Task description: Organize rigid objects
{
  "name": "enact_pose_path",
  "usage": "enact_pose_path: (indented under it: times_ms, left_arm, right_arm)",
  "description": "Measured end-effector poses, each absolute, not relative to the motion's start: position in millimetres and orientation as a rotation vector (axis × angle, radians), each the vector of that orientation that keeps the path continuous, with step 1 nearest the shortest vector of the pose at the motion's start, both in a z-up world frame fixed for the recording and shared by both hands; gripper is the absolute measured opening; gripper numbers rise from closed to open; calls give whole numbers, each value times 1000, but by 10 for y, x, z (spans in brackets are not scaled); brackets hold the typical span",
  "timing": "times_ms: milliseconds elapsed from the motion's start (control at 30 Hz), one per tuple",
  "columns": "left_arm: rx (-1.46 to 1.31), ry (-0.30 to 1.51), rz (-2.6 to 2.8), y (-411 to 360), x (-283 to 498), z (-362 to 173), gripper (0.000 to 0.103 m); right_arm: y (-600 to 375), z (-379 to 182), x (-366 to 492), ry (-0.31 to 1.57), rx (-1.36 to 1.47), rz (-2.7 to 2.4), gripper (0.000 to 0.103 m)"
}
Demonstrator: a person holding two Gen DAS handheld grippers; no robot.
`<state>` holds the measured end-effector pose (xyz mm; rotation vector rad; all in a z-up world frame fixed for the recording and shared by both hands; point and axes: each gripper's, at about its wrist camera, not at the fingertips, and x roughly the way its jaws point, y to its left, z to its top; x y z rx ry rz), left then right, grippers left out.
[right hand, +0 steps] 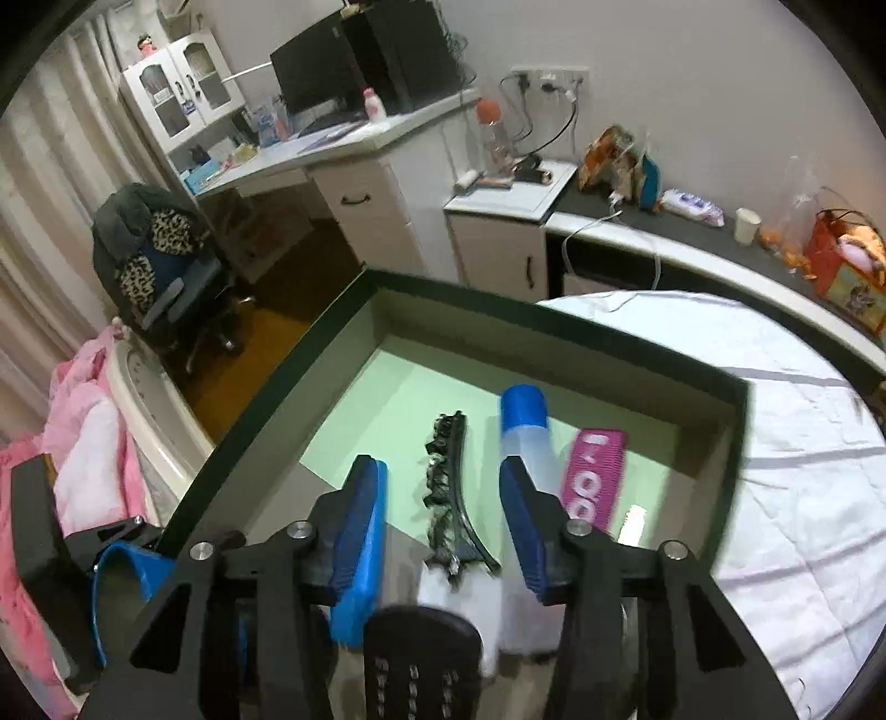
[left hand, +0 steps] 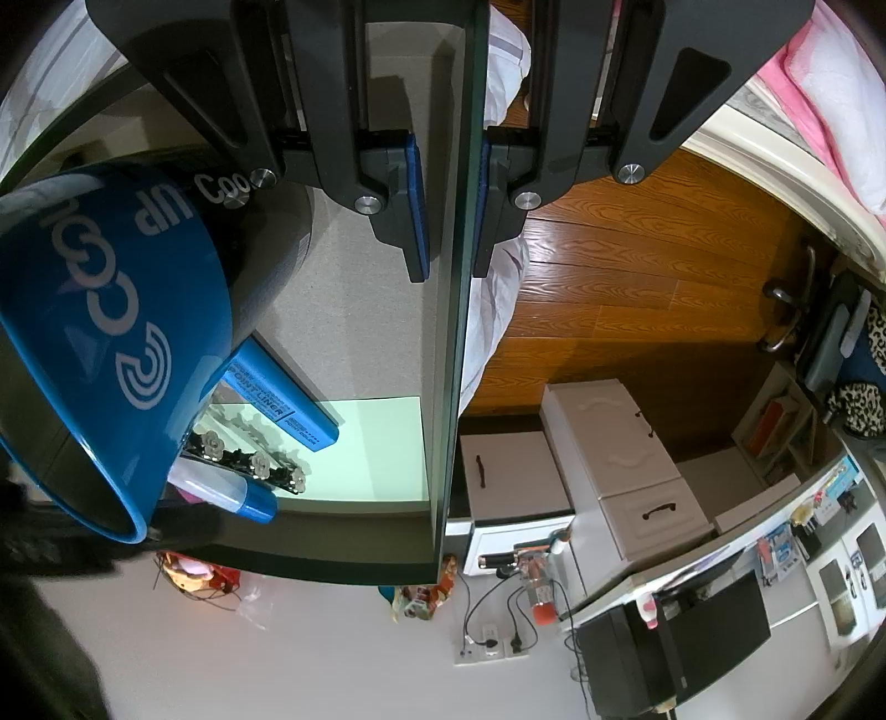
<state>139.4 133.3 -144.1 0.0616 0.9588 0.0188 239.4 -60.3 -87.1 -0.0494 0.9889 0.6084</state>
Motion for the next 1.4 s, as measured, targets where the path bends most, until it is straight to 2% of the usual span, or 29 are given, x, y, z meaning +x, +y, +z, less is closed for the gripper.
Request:
enact_pose_path:
  times_ms: [333, 600, 833, 1067, 1400]
  left_arm:
    - [64, 958, 19, 1328, 1395, -1440, 12]
    - [62, 959, 19, 1328, 1394, -1440, 12]
    - [63, 958, 19, 1314, 1395, -1440, 12]
    - [62, 959, 20, 1312, 1395, -1438, 12]
    - [63, 958, 19, 1293, 1407, -1444, 12]
  right_arm:
    - [-710, -860, 1701, 979, -223, 476, 48]
    - [-591, -1076, 1551, 1036, -262, 497, 48]
    - [-506, -1136, 1443, 991, -351, 485, 46]
    - [-483, -1106, 1372, 967, -342, 531, 44]
    - [-474, -1192, 1537, 1041, -240, 659, 47]
